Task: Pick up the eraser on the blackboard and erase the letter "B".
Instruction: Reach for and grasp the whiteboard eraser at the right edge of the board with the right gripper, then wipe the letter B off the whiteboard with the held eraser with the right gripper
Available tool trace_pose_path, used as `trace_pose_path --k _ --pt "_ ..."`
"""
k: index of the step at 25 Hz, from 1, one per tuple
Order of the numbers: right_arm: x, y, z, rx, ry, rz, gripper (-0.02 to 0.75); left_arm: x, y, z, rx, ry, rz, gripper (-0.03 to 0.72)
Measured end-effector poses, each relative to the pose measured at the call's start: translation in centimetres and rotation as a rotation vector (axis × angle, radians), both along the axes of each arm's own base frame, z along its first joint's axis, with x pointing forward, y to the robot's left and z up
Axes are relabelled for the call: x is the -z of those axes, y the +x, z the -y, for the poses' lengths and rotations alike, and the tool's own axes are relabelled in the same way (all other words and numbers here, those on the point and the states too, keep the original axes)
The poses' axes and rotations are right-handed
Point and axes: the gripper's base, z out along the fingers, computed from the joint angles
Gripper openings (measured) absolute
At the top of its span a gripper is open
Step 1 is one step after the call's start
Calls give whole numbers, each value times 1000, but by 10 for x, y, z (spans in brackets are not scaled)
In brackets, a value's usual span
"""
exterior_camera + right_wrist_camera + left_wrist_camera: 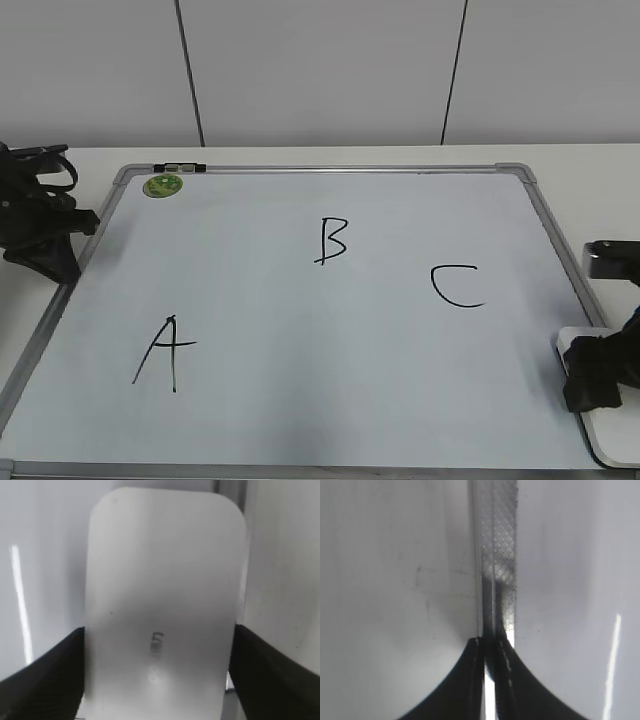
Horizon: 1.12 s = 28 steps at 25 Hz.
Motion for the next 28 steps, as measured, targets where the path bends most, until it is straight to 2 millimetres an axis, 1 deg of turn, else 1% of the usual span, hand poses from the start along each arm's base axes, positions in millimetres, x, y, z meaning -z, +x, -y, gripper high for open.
trace_pose_path --k 2,5,12,15,17,25,28 --pt "2 1 0 0 -1 -3 635 0 0 0 1 1 0 10" --pt "2 1 0 7 2 -2 563 0 0 0 1 1 0 10" --pt "2 1 0 10 3 -2 557 0 0 0 2 3 0 10" --pt "-1 1 0 10 4 10 555 0 0 0 2 3 0 10" --pt "-8 0 0 7 5 39 555 0 0 0 2 3 0 10" --pt "-48 -8 -1 -7 19 210 554 0 0 0 2 3 0 10" --pt "-67 -9 -8 -69 19 221 554 0 0 0 2 3 0 10"
